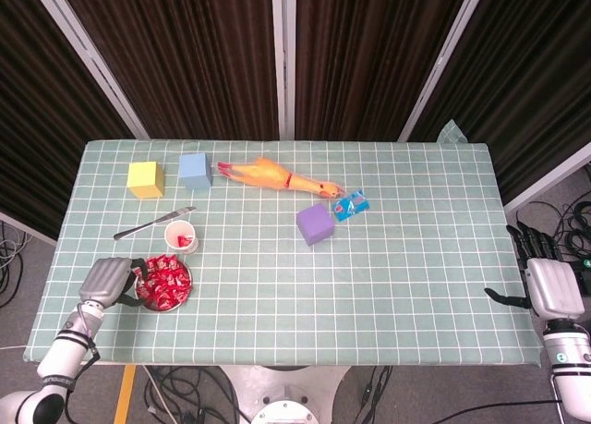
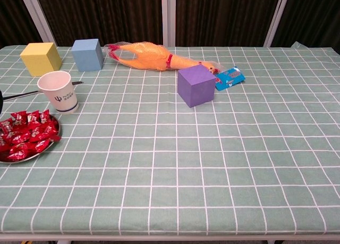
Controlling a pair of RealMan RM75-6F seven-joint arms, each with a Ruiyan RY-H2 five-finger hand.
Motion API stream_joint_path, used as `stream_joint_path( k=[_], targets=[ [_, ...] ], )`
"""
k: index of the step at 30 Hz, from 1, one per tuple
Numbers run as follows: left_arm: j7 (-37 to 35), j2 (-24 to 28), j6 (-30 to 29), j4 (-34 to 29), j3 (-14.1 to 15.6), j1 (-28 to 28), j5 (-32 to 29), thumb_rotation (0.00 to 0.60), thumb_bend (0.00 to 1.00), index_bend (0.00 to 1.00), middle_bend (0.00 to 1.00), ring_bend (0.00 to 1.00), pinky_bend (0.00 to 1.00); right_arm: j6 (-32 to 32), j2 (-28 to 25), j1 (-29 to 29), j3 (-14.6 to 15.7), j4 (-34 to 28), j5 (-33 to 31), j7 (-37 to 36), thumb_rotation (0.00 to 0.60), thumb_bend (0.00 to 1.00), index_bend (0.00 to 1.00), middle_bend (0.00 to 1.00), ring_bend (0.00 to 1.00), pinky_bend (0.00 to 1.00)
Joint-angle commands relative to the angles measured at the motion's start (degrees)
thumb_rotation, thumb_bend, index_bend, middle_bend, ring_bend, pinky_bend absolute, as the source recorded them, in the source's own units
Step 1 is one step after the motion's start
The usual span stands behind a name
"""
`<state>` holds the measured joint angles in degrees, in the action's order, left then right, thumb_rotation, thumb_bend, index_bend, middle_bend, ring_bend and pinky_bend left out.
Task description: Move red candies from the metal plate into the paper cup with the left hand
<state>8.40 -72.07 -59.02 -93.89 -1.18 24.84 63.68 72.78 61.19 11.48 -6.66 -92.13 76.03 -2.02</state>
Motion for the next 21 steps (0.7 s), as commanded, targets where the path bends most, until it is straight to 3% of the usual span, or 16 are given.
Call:
stream_joint_path(
  k=[1,9,21],
  targets=[
    [-0.4,-0.5,-0.2,0.6,-0.2,-0.3,0.3,0.6,0.12,0.59,1.0,1.0,1.0,0.0,0.0,0.0,0.0,0.0,0.0,0.0,0.497,0.0,0.0,0.0,0.0,0.0],
    [2.9,-3.1,0.9,3.0,-0.8,0.1,-3.5,0.6,0.13,0.59,1.0,1.0,1.0,-0.2,0.1,0.0,0.1,-0.1,-0.1,0.4,0.499,0.0,0.0,0.0,0.0,0.0],
    [6.9,-6.4,-1.2,5.4,-4.5,1.7,-7.8,0.6,0.16,0.52,1.0,1.0,1.0,-0.5,0.4,0.1,0.1,0.2,-0.4,0.4,0.497,0.0,0.0,0.0,0.0,0.0]
  ],
)
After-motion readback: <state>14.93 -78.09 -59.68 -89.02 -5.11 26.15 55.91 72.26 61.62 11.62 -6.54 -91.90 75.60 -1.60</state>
